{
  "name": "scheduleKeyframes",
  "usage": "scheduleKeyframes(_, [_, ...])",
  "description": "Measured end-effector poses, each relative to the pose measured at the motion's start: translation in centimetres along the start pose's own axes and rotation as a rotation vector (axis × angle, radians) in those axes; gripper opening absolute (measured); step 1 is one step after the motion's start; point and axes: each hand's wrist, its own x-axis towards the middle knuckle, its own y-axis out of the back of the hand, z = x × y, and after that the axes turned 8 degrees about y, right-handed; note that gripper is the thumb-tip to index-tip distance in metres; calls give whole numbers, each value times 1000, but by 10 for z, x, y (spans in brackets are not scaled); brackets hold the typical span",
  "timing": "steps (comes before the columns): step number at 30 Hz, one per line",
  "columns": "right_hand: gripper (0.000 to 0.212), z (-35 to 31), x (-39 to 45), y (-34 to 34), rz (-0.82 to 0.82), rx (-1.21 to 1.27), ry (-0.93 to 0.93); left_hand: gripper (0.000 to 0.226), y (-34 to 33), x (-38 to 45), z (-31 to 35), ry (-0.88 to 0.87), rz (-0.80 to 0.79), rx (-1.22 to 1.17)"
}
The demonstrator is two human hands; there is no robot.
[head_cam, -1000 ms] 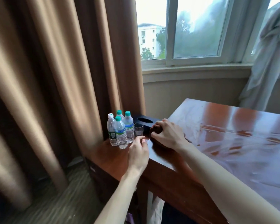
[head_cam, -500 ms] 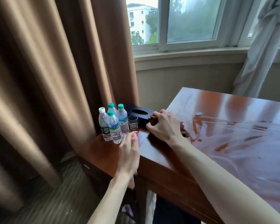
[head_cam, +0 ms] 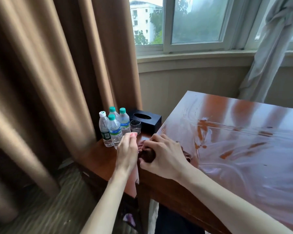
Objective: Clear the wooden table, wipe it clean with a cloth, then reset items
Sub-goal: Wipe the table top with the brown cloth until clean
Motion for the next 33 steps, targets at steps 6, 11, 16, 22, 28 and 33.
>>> scheduleKeyframes(6, [28,84,72,8,95,-133,-370,32,-14,-7,22,-97,-47,222])
scheduleKeyframes(11, [41,58,33,4,-35,32,46,41,-42,44,45,82,-141,217])
scheduleKeyframes(16, [41,163,110,3,19,-63,-181,51,-100,92,65,84,-219,347])
scheduleKeyframes(22, [38,298,189,3,48,-175,-408,48,-144,116,45,-34,-327,521])
scheduleKeyframes(28, [36,360,226,5,113,-217,-524,50,-146,113,45,-77,-319,585])
scheduleKeyframes(33, [34,303,188,8,71,-211,-473,45,-144,109,53,-56,-329,598])
